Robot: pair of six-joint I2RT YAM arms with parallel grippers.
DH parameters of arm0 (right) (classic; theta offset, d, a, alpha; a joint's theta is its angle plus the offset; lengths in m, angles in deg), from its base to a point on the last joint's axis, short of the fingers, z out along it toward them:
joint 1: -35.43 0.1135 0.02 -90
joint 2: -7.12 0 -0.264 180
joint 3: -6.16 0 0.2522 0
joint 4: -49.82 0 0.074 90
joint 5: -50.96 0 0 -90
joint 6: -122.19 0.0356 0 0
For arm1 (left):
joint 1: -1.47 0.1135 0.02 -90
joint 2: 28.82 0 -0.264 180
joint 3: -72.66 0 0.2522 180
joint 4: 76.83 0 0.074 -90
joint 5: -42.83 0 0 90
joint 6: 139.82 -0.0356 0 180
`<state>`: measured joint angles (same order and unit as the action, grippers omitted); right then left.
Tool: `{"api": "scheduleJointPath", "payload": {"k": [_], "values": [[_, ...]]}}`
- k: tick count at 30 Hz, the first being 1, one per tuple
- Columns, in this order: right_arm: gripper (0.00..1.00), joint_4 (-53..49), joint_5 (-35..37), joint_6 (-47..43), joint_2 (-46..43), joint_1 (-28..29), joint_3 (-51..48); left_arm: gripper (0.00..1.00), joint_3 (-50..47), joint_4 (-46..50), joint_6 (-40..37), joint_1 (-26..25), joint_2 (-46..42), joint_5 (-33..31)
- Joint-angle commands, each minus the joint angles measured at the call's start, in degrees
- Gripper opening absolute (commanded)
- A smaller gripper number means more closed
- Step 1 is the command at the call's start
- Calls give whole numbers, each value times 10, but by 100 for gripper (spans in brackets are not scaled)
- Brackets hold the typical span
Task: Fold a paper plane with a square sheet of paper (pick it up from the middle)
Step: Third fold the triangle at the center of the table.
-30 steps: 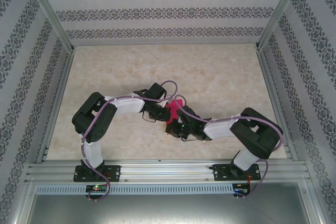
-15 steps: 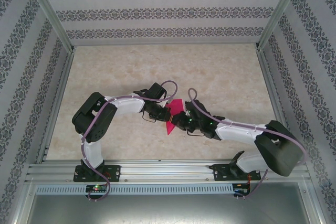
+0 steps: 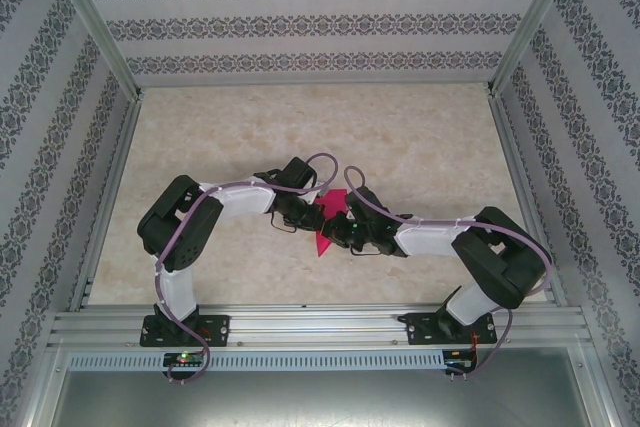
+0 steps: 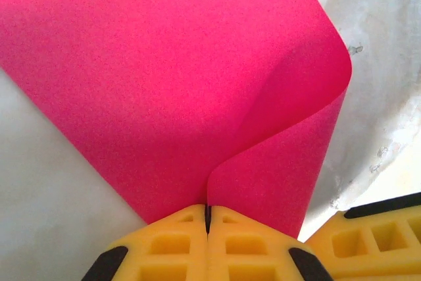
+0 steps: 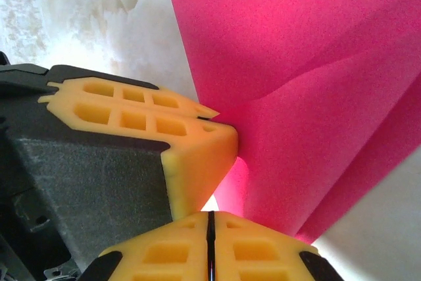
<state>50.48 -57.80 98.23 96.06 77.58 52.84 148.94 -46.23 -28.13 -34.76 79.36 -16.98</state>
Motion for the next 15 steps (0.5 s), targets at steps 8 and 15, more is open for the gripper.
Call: {"api": "scheduleJointPath", "payload": {"k": [8, 15], "values": [[10, -29, 16, -12, 2, -1, -18, 4, 8, 31, -15, 2, 22, 12], [10, -10, 12, -9, 18, -8, -30, 4, 10, 32, -16, 2, 25, 15]]}}
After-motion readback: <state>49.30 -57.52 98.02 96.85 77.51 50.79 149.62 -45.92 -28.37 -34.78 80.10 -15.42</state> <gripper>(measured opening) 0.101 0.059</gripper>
